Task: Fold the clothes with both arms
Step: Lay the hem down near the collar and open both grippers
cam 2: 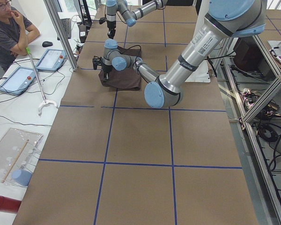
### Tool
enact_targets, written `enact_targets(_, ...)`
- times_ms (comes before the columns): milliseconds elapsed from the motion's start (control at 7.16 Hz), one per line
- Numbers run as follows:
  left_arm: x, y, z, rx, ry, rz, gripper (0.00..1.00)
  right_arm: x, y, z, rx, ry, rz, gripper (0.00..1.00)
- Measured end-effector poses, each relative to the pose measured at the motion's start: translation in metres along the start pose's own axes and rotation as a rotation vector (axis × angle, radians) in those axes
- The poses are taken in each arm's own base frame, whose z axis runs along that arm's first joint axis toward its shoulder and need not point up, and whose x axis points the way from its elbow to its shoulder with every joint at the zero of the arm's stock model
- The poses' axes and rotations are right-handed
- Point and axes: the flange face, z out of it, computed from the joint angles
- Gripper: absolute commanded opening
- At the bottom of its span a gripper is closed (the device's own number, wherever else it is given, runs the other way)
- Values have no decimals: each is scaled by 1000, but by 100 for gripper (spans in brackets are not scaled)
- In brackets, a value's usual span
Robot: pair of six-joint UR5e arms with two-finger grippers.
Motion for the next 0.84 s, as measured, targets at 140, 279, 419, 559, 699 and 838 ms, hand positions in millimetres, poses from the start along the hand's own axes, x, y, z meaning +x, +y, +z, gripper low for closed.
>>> enact_targets(140,-2,-2,4,0,-5,-2,0,3,-2,3,3,8,4,0)
enact_targets(279,-2,-2,5,0,-7,-4,0,3,-3,4,6,11,5,0)
enact_targets(419,0,-3,3,1,-5,-13,0,0,-3,4,7,10,3,0)
enact_targets(559,5,-3,0,2,2,-28,0,-5,-2,3,9,8,-1,0)
enact_targets(699,10,-3,-3,3,7,-39,0,-9,-2,2,12,6,-8,0)
enact_targets(838,13,-3,-5,4,11,-49,0,-11,0,2,15,5,-20,0)
